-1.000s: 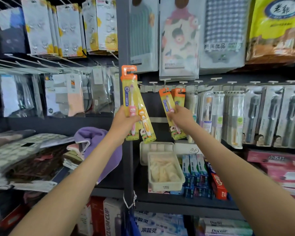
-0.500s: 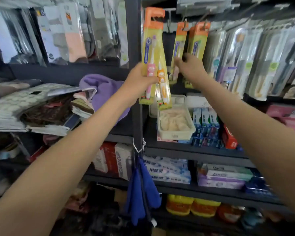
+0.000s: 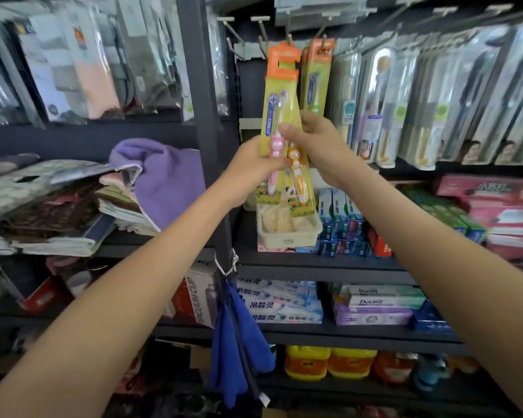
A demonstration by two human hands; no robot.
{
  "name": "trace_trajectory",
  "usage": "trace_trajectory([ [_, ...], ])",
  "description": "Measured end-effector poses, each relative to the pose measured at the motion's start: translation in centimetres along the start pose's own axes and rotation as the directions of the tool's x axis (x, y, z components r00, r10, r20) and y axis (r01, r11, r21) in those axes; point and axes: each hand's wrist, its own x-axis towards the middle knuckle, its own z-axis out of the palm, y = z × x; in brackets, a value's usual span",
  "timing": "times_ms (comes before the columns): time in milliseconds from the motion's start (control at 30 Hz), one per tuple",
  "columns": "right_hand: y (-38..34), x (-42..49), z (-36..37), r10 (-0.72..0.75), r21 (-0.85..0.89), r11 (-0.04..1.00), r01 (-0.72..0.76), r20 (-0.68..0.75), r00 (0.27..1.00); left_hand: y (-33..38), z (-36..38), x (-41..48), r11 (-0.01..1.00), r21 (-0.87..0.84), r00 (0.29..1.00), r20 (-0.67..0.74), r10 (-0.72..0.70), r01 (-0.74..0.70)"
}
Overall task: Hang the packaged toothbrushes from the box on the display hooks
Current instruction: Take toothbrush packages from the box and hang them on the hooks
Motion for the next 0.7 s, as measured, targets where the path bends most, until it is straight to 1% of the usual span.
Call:
trace_trajectory([
  [100,-0.6,-0.2,-0.3,0.008,0.012,1.0,-0.009,0.025,1.0,0.2,0.0,0.0,1.0,-0.008,1.0,-0.002,-0.002,0.002],
  [200,-0.6,-0.1,-0.8,0.023,-0.017,1.0,-0.022,0.032,0.999,0.2,-0.4,0.1,1.0,-0.02,0.999,-0.038,-0.012,0.011],
  [333,-0.4,0.8,-1.3,0.07,-0.082,0.994,-0.076,-0.08,0.994,0.0,-1.4,0.3,1.0,-0.026,0.99,-0.142,-0.007,0.003],
  [433,-0.8,2.0,-1.5,0.056,-0.133,0.989,-0.071,-0.111,0.992,0.0,-2.5,0.9,0.995,-0.098,0.971,-0.237,-0.039,0.016],
  [567,-1.3,4.0,-1.6,0.05,-0.216,0.974,-0.076,-0.124,0.991,0.6,-3.8,1.8,0.993,-0.116,0.963,-0.267,-0.043,0.012],
  [700,-1.8,6.2,-1.5,0.073,-0.275,0.952,-0.138,-0.233,0.97,1.2,-4.5,2.5,0.993,-0.114,0.961,-0.276,-0.03,-0.001],
])
